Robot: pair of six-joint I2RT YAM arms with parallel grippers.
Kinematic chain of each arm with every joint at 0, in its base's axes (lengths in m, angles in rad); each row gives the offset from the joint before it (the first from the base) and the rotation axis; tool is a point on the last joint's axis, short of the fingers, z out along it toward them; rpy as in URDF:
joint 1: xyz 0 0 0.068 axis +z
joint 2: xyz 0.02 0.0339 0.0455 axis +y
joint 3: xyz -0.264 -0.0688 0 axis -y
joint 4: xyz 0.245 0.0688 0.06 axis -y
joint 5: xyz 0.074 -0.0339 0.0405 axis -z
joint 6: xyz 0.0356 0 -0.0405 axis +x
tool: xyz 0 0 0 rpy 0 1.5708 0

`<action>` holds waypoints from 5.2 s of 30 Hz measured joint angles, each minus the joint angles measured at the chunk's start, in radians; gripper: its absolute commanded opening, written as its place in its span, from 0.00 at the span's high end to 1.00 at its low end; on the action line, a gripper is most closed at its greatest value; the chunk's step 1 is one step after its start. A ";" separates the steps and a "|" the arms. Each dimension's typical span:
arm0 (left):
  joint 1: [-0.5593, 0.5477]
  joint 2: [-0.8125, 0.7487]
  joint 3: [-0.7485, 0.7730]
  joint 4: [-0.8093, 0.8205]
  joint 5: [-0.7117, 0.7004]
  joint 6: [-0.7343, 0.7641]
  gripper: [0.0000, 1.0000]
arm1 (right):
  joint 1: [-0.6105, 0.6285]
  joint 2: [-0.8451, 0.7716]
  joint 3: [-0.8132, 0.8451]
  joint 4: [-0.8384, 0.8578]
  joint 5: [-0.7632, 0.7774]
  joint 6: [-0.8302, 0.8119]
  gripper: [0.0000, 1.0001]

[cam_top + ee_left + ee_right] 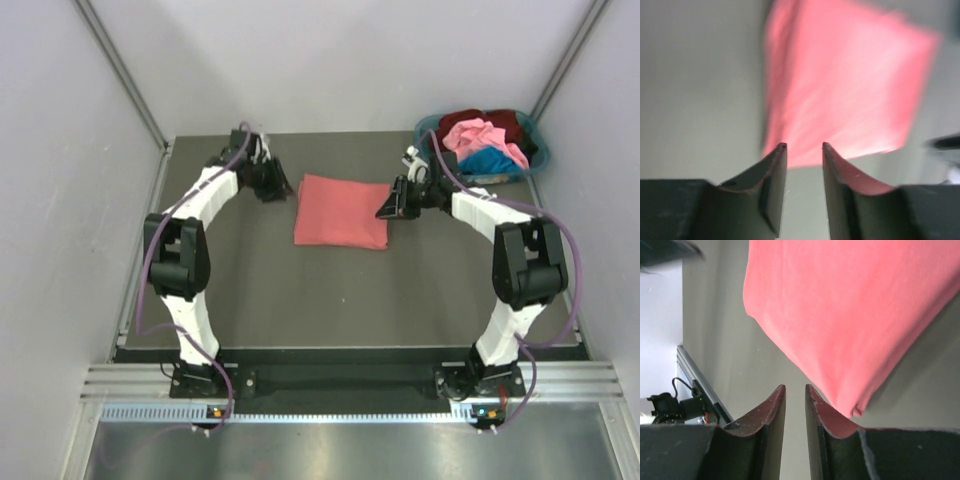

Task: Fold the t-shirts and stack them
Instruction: Fold the tshirt, then neatly place the folded tshirt to the corner

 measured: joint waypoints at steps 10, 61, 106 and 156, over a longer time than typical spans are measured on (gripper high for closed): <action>-0.001 0.277 0.456 0.033 0.112 0.145 0.55 | 0.000 0.053 0.027 -0.051 -0.002 -0.045 0.72; 0.014 0.286 0.192 0.315 0.011 0.023 1.00 | 0.034 0.100 -0.201 0.279 0.145 0.023 0.90; 0.052 0.079 -0.208 0.359 0.211 -0.087 0.60 | 0.030 0.466 0.389 0.037 0.067 -0.002 0.85; 0.078 0.230 0.052 0.173 0.146 0.071 0.55 | 0.086 -0.193 0.010 -0.039 0.350 -0.034 0.65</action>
